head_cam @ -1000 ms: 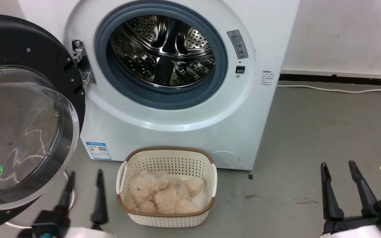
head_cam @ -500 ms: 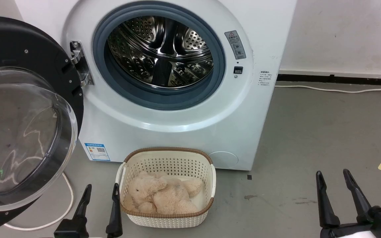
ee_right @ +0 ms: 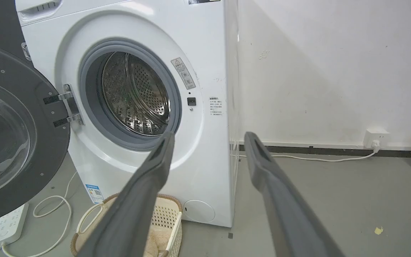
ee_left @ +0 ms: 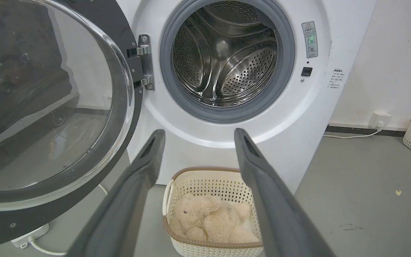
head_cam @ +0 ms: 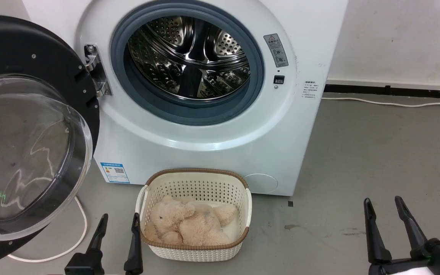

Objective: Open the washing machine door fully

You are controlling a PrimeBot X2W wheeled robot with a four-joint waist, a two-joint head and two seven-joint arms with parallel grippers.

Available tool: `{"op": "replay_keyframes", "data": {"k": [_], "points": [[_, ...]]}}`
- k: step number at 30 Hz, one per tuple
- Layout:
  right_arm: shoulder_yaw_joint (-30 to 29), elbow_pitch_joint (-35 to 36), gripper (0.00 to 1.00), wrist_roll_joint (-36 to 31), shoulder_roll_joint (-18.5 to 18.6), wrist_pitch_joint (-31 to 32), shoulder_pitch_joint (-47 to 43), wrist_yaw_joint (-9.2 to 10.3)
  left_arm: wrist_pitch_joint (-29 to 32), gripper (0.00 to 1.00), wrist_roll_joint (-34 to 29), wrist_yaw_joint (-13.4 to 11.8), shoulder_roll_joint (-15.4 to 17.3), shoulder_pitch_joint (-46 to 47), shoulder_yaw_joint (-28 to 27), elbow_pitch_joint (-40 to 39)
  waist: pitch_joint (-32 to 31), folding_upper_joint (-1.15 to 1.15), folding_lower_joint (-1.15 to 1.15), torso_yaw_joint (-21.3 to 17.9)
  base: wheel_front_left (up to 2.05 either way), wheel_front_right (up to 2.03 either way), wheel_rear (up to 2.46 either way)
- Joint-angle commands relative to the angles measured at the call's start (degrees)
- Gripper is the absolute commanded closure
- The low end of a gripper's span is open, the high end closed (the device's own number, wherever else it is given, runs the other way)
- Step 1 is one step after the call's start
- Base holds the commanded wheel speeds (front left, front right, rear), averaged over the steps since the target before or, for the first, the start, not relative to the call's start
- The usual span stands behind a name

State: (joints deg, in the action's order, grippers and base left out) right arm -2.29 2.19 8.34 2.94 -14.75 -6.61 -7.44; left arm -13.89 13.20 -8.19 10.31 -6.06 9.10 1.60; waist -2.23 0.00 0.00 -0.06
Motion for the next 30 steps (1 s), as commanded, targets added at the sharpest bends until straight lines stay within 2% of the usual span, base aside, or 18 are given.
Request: {"op": "replay_keyframes", "data": {"k": [1, 2, 30], "points": [[0.1, -0.2, 0.00, 0.6, -0.1, -0.2, -0.4, -0.05, 0.1, 0.00, 0.2, 0.2, 0.4, -0.8, 0.3, -0.1, 0.0, 0.00, 0.00, 0.0, 0.00, 0.00, 0.00], [0.0, 0.0, 1.00, 0.3, 0.0, 0.0, 0.0, 0.00, 0.0, 1.00, 0.1, 0.2, 0.0, 0.0, 0.1, 0.0, 0.0, 0.00, 0.00, 0.0, 0.00, 0.00, 0.00], [0.4, -0.5, 1.00, -1.4, 0.0, 2.9, 1.3, -0.01, 2.7, 1.00, -2.5, 1.8, -1.6, 1.2, -1.7, -0.3, 0.5, 0.00, 0.00, 0.0, 0.00, 0.00, 0.00]]}}
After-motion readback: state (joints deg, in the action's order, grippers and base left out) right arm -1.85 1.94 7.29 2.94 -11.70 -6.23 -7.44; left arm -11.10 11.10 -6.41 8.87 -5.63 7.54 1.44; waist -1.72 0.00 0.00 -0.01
